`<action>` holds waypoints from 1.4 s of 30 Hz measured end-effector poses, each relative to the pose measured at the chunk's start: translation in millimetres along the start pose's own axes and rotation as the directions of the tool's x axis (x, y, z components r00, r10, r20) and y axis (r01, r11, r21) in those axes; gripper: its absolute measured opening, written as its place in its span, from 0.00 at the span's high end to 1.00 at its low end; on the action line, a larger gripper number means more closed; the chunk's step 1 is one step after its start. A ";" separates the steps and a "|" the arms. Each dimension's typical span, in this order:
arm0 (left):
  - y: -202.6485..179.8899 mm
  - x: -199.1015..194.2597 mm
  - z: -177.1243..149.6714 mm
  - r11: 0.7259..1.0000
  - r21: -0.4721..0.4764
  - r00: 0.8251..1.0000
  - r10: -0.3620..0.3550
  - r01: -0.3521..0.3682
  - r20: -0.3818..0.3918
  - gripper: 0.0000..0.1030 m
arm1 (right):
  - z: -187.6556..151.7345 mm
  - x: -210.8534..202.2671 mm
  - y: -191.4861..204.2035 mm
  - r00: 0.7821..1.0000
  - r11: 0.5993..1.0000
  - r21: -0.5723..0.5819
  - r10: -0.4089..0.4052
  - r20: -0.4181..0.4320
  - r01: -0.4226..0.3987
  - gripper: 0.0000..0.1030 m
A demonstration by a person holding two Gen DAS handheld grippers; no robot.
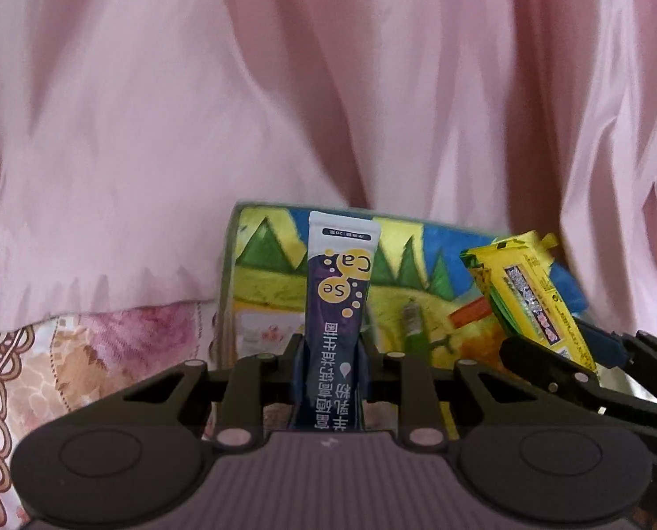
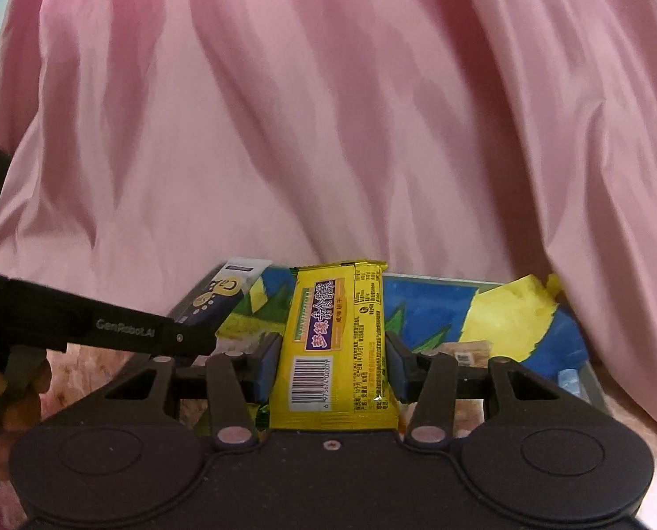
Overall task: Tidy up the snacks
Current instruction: 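Lift both held snacks and lower them into the grey tray, then open both grippers to release the snacks and pull back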
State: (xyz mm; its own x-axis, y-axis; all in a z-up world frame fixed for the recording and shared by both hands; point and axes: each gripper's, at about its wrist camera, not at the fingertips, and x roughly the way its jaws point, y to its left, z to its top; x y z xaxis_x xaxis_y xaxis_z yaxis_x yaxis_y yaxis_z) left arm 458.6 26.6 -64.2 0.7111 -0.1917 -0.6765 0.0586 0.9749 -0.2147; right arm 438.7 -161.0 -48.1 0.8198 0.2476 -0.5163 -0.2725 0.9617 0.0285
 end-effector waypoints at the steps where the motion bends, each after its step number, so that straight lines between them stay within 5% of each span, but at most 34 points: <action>1: 2.1 1.2 -0.9 1.000 -0.006 1.000 0.000 0.000 -0.005 0.75 | -1.9 2.4 1.5 1.000 1.000 -0.008 0.004 -0.010 -0.004 0.51; 13: 6.7 10.2 -10.1 0.999 -0.017 0.999 0.029 -0.030 -0.046 0.71 | -12.0 20.3 12.2 0.996 0.996 -0.094 -0.017 -0.085 0.009 0.50; 18: 7.6 5.4 -7.8 0.998 -0.052 0.999 0.031 -0.033 -0.041 0.58 | -11.9 22.4 13.1 0.995 0.996 -0.091 -0.030 -0.095 0.022 0.43; 24: 10.9 -31.0 -8.8 0.995 -0.096 0.999 0.005 -0.001 0.048 0.26 | -3.7 -5.6 8.5 1.000 0.998 -0.054 -0.011 -0.023 0.010 0.22; 30: -1.0 -85.7 -9.5 0.998 -0.067 0.983 -0.008 0.021 0.183 0.06 | 9.6 -56.2 3.9 0.995 0.999 -0.023 -0.035 0.094 0.038 0.08; 42: -36.8 -174.1 -26.6 1.000 0.024 0.951 0.005 -0.013 0.310 0.00 | 30.5 -167.7 -0.2 0.967 0.999 -0.012 -0.032 0.251 0.037 0.01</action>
State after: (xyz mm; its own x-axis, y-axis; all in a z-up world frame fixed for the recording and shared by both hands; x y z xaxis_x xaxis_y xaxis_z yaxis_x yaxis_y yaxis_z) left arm 314.0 21.1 42.7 0.8935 -0.1425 -0.4258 0.0661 0.9797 -0.1893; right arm 316.6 -199.1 64.6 0.9285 0.2379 -0.2853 -0.2484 0.9687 -0.0006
